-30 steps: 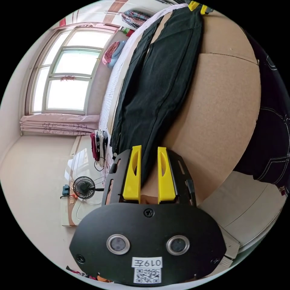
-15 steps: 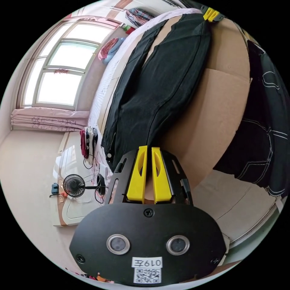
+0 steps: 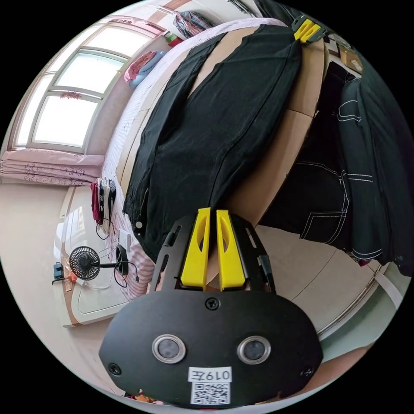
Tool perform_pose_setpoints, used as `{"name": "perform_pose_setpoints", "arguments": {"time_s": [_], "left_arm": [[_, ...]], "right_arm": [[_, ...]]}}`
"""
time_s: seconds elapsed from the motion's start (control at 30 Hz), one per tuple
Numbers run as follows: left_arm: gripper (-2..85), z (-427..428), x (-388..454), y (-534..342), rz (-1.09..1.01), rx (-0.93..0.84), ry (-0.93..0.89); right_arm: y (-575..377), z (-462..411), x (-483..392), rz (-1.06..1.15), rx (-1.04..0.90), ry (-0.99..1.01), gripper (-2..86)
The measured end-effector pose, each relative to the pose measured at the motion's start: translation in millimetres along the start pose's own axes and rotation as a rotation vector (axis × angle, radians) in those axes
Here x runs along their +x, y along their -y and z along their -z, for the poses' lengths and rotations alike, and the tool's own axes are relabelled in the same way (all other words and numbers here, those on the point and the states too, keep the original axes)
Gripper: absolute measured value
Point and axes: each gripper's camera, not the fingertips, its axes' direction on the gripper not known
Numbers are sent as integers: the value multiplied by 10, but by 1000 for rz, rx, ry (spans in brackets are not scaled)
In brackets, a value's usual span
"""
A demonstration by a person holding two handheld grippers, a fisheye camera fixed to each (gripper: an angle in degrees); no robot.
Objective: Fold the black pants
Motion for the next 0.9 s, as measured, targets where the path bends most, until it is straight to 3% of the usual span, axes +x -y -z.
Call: {"name": "perform_pose_setpoints", "arguments": {"time_s": [0.23, 0.47, 0.63, 0.77, 0.9], "left_arm": [[5, 21, -350, -392, -13, -46, -56], [18, -7, -689, -930, 107, -8, -159], [60, 146, -1177, -1680, 344, 128, -255], [84, 120, -1525, -2255, 597, 219, -305], [79, 245, -1723, -2909, 892, 311, -144]], "right_arm": [[-176, -49, -174, -23, 47, -17, 2], [-572, -114, -248, -68, 25, -56, 58], [-992, 28, -43, -205, 125, -2, 66], [-1282, 190, 209, -395, 390, 28, 33], [-1395, 281, 333, -455, 598, 41, -1]]}}
